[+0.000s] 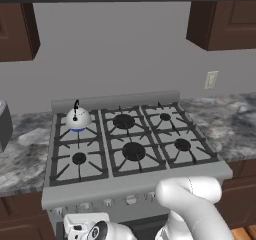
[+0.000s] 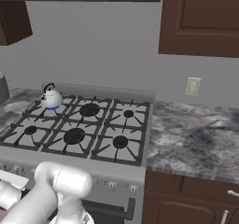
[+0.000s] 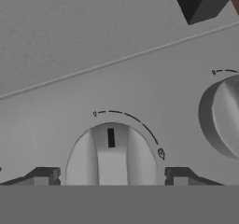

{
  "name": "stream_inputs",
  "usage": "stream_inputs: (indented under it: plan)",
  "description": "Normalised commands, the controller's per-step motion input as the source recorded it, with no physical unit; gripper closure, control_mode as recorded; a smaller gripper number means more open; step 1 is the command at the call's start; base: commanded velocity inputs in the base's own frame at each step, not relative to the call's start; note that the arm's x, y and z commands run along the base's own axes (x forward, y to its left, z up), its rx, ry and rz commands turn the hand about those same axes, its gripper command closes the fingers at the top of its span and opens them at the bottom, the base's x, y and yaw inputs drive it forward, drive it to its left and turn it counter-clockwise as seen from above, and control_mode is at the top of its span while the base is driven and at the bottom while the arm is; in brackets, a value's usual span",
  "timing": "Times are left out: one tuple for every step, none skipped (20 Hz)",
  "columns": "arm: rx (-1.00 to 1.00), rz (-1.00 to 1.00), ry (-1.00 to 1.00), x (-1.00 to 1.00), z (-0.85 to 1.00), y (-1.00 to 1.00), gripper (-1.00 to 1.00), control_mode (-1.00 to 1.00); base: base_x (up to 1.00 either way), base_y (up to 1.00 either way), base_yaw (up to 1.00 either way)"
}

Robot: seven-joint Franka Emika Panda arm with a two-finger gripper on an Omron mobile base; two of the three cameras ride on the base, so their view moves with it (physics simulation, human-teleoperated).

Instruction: Lower the heat of the kettle.

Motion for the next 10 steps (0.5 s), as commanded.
stream_inputs:
  plan:
    - [0.16, 0.04, -0.03, 0.0, 0.0, -0.05, 1.0, -1.0, 0.0, 0.0, 0.0]
    - [0.2, 0.04, -0.05, 0.0, 0.0, -0.04, 1.0, -1.0, 0.0, 0.0, 0.0]
    - [0.25, 0.04, -0.12, -0.03, 0.0, -0.1, 1.0, -1.0, 0.0, 0.0, 0.0]
    - [0.29, 0.03, -0.12, 0.0, 0.0, -0.1, 1.0, -1.0, 0.0, 0.0, 0.0]
    - [0.31, 0.03, -0.13, 0.0, 0.0, -0.06, 1.0, -1.0, 0.0, 0.0, 0.0]
    - [0.33, 0.03, -0.12, 0.0, 0.0, -0.06, 1.0, -1.0, 0.0, 0.0, 0.0]
    - [0.31, 0.02, -0.11, 0.0, 0.0, -0.01, 1.0, -1.0, 0.0, 0.0, 0.0]
    - [0.33, 0.02, -0.11, 0.0, 0.0, -0.02, 1.0, -1.0, 0.0, 0.0, 0.0]
    - [0.33, 0.01, -0.09, 0.0, 0.04, -0.03, 1.0, -1.0, 0.0, 0.0, 0.0]
    - [0.32, 0.01, -0.08, 0.0, 0.06, -0.02, 1.0, -1.0, 0.0, 0.0, 0.0]
